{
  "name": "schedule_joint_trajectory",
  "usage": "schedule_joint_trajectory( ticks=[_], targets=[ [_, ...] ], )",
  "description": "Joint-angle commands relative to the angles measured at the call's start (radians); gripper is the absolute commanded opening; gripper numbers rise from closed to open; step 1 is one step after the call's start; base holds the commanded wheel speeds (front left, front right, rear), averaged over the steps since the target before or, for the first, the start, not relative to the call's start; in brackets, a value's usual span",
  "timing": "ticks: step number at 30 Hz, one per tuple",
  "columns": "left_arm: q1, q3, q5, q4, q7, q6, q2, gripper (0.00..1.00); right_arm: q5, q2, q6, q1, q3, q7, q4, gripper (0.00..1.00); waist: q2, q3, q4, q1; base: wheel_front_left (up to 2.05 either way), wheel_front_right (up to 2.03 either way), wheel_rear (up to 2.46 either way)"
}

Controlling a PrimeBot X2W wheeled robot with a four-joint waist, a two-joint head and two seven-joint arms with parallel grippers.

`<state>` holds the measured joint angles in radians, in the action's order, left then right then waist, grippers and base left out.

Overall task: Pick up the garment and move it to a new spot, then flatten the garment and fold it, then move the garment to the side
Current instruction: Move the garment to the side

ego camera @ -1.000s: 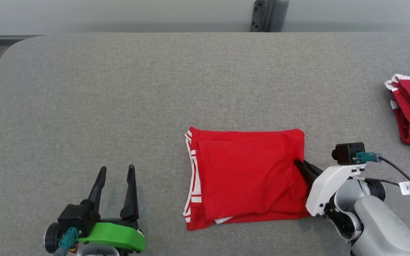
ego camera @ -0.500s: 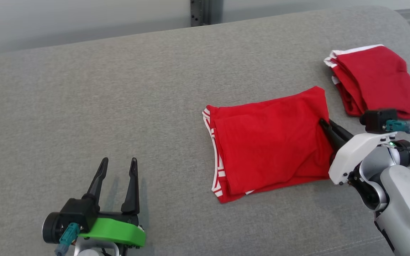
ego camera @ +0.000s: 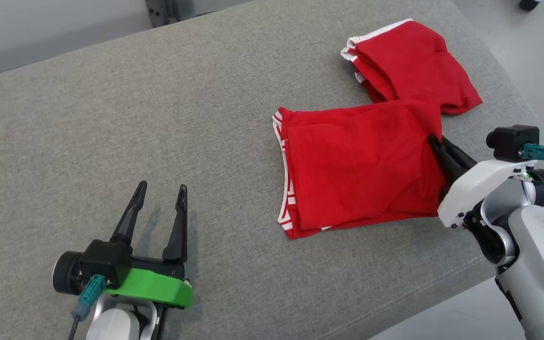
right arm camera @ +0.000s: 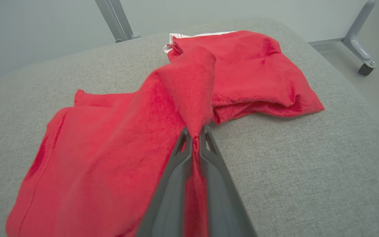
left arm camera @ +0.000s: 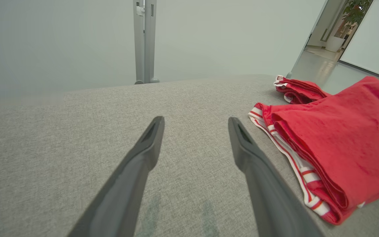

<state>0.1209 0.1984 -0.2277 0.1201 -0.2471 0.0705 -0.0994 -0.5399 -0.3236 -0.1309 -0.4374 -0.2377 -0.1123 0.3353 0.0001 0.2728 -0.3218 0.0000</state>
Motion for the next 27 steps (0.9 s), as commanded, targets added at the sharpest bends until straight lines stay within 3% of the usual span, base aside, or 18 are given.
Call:
schedule_joint_trajectory(
  ticks=[1,11,18,27],
  targets=[
    [0.017,0.000,0.008,-0.002,0.001,0.002,-0.009,1.00,0.009,0.005,0.000,-0.022,0.007,0.011,-0.002,0.00,-0.0001,0.022,-0.008,0.0000,0.00,0.00,0.00],
    [0.023,0.006,-0.007,0.003,-0.009,-0.012,0.004,1.00,0.044,-0.021,0.000,-0.088,0.074,-0.004,-0.020,0.00,-0.0001,0.012,0.102,0.0000,0.00,0.00,0.00],
    [0.025,0.010,-0.018,0.011,-0.017,-0.018,0.017,1.00,0.095,-0.083,0.000,-0.180,0.136,-0.076,0.007,0.00,-0.0001,0.007,0.174,0.0000,0.00,0.00,0.00],
    [0.034,0.013,-0.026,0.004,-0.018,-0.015,0.032,1.00,0.155,-0.210,0.000,-0.249,0.217,-0.181,0.069,0.00,-0.0001,0.015,0.259,0.0000,0.00,0.00,0.00]
  ],
)
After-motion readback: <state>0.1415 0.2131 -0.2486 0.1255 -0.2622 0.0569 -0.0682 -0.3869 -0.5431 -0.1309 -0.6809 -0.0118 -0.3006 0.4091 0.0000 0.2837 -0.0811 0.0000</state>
